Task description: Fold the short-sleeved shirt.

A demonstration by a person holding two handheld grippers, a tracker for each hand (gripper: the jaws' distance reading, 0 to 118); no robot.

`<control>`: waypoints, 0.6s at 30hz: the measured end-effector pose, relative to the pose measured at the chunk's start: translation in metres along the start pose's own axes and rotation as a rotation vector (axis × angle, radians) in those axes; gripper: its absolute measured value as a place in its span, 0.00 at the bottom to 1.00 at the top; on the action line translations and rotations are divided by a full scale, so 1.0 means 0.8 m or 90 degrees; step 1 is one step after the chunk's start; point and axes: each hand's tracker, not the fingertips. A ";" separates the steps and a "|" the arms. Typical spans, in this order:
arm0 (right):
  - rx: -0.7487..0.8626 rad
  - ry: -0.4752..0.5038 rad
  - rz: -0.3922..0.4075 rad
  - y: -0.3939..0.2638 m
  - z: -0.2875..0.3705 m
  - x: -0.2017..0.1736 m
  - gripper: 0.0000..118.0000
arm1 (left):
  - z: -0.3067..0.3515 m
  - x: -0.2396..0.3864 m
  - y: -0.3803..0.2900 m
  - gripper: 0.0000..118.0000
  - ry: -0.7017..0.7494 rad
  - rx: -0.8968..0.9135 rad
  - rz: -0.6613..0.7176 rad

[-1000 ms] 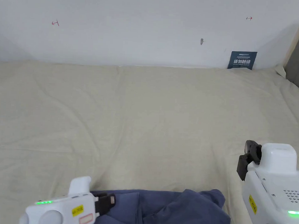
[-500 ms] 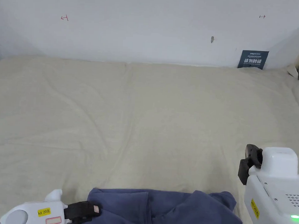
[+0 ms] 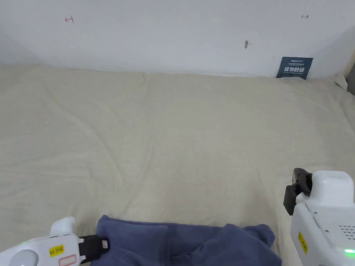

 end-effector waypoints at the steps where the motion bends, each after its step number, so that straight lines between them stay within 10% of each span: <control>1: 0.003 0.001 -0.001 0.001 0.001 0.001 0.00 | 0.013 -0.002 0.005 0.07 0.001 0.008 0.000; 10: 0.017 0.009 -0.012 0.002 0.010 0.015 0.00 | 0.106 0.030 0.041 0.07 0.102 0.047 -0.097; 18: 0.025 0.000 -0.024 0.004 0.015 0.030 0.00 | 0.029 0.203 0.020 0.07 0.065 -0.035 -0.221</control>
